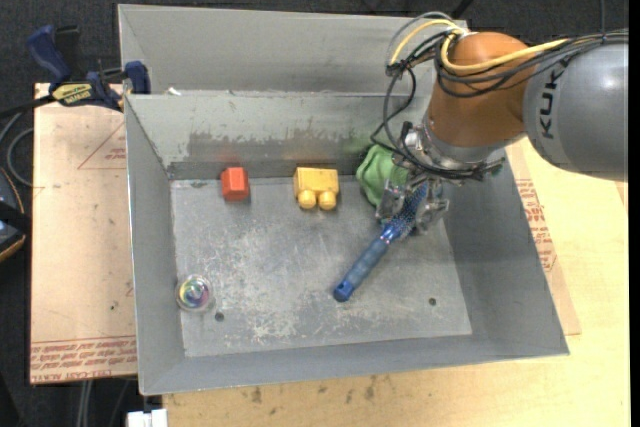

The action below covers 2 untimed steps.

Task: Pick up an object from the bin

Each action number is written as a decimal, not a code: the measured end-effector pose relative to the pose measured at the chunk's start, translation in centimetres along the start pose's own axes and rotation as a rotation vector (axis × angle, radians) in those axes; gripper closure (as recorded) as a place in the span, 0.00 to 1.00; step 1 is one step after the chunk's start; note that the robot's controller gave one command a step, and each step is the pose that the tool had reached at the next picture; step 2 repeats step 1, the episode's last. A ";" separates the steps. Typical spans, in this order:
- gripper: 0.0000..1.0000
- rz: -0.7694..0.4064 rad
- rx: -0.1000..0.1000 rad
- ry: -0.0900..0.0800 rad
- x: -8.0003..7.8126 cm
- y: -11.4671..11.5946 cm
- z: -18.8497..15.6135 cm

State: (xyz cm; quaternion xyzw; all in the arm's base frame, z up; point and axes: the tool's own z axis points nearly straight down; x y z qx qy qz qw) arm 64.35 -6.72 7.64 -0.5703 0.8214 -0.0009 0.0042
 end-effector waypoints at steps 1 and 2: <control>1.00 0.004 0.003 0.001 -0.2 -0.3 -8.2; 1.00 0.004 0.003 0.001 -0.2 -0.3 -8.2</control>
Offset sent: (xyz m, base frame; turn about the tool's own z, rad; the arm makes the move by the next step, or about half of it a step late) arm 0.0001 0.0000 0.0773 0.0000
